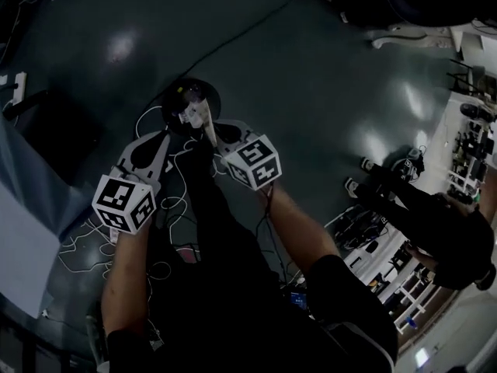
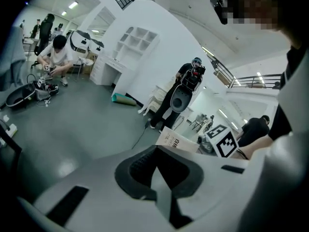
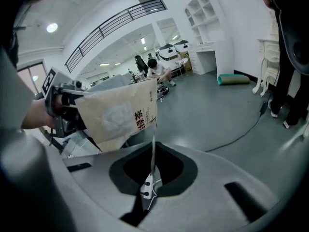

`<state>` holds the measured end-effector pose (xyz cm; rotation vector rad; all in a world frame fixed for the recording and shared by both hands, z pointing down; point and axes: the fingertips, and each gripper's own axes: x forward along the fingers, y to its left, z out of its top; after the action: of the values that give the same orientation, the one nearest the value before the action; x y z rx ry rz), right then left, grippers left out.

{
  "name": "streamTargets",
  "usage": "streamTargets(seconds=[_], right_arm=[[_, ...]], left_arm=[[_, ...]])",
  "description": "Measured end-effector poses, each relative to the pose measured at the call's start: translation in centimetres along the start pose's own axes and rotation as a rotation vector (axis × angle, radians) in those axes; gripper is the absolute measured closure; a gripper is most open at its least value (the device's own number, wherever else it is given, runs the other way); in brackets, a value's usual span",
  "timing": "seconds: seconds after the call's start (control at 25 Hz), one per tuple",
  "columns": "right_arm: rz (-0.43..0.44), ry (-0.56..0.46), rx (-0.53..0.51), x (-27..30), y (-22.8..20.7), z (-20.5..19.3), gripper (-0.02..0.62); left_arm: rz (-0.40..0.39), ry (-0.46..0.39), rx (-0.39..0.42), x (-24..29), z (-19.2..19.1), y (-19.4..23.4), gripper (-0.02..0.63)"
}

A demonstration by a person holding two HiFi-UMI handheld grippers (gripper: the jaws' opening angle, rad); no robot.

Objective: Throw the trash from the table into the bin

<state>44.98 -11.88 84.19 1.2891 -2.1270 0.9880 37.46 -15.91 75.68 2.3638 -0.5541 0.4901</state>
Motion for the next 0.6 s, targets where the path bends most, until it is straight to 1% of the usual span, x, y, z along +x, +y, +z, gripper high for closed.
streamTargets(seconds=[0.2, 0.28, 0.44, 0.52, 0.6], right_arm=[[-0.008, 0.087, 0.043, 4.9, -2.7, -5.1, 0.592], [-0.009, 0.119, 0.039, 6.6, -3.2, -6.8, 0.592], [0.012, 0.215, -0.021, 9.8, -3.5, -10.7, 0.591], [0.018, 0.255, -0.058, 11.7, -3.7, -12.4, 0.591], [0.007, 0.281, -0.075, 13.4, -4.4, -13.9, 0.591]], left_arm=[[0.003, 0.039, -0.019, 2.5, -4.9, 2.5, 0.592], [0.006, 0.046, -0.042, 3.1, -6.7, 3.7, 0.594], [0.015, 0.057, -0.112, 3.8, -10.3, 5.7, 0.592], [0.020, 0.059, -0.131, 4.0, -11.7, 6.8, 0.592], [0.025, 0.059, -0.146, 4.3, -12.9, 7.9, 0.592]])
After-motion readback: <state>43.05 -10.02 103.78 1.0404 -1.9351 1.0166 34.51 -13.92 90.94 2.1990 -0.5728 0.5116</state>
